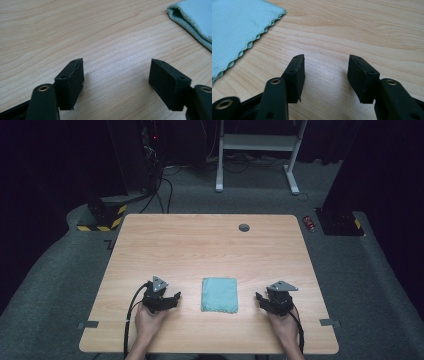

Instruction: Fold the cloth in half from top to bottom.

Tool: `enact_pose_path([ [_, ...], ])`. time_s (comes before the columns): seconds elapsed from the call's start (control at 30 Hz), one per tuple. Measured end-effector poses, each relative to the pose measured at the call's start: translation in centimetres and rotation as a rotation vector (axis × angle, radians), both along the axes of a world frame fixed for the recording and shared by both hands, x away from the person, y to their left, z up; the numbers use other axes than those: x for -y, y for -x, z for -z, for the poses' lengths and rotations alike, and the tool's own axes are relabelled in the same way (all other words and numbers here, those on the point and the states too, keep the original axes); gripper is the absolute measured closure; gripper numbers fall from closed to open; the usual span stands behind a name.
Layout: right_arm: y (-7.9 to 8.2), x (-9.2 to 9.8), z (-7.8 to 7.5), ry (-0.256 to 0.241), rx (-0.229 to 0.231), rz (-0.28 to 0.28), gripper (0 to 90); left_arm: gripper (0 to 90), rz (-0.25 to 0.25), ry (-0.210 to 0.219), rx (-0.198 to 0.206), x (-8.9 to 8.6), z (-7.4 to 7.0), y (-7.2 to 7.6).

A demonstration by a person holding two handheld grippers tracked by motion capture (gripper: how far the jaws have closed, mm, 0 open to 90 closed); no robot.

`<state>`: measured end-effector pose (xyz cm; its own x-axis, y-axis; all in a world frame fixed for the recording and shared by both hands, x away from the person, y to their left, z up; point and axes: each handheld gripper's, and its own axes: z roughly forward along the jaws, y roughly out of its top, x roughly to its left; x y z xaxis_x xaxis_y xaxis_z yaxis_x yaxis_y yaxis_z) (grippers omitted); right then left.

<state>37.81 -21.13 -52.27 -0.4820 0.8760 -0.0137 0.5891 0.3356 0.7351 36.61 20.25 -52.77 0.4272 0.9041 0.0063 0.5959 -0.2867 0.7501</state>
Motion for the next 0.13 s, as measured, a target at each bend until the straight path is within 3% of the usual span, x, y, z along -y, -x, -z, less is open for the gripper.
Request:
enact_pose_path([
  [0.13, -0.03, 0.0, 0.02, 0.002, 0.0, -0.003, 45.3, 26.9, 0.0, 0.002, -0.002, -0.01, 0.01, -0.02],
])
